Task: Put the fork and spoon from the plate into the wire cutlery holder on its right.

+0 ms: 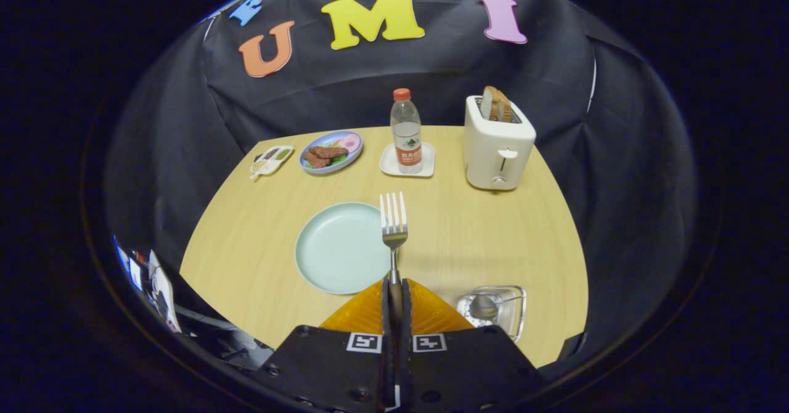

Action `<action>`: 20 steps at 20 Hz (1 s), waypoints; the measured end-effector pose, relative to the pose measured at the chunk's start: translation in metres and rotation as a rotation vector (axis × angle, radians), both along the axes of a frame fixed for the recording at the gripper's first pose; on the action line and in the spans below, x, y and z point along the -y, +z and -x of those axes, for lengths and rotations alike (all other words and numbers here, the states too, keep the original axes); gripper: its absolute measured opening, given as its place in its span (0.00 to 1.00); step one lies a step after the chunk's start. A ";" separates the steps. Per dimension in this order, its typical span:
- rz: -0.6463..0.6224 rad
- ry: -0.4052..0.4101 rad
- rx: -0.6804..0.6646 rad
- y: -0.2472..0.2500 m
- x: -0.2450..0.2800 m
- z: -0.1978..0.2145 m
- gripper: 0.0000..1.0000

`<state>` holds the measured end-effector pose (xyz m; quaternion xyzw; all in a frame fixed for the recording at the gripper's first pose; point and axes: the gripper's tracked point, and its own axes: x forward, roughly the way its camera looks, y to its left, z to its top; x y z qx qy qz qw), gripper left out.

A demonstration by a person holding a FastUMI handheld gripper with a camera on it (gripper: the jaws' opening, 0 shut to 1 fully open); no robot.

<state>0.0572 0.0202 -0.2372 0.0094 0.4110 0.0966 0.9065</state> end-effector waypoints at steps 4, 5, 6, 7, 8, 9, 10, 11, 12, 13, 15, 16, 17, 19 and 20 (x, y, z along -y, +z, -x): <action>0.004 -0.025 -0.016 0.006 0.042 0.016 0.03; 0.005 -0.033 -0.032 0.004 0.052 0.020 0.04; 0.008 -0.040 -0.051 0.000 0.058 0.025 0.04; 0.013 -0.048 -0.069 -0.003 0.065 0.029 0.03; 0.020 -0.056 -0.090 -0.008 0.071 0.033 0.03; 0.027 -0.061 -0.117 -0.014 0.076 0.036 0.03; 0.037 -0.064 -0.152 -0.021 0.079 0.043 0.03; 0.030 -0.060 -0.184 -0.025 0.081 0.048 0.05; 0.026 -0.063 -0.200 -0.027 0.081 0.050 0.05; 0.029 -0.083 -0.212 -0.030 0.087 0.050 0.05; 0.042 -0.112 -0.259 -0.037 0.094 0.056 0.05; 0.046 -0.119 -0.283 -0.038 0.096 0.059 0.05; 0.054 -0.126 -0.302 -0.039 0.099 0.062 0.05; 0.071 -0.142 -0.342 -0.039 0.102 0.065 0.05; 0.073 -0.147 -0.372 -0.041 0.102 0.068 0.05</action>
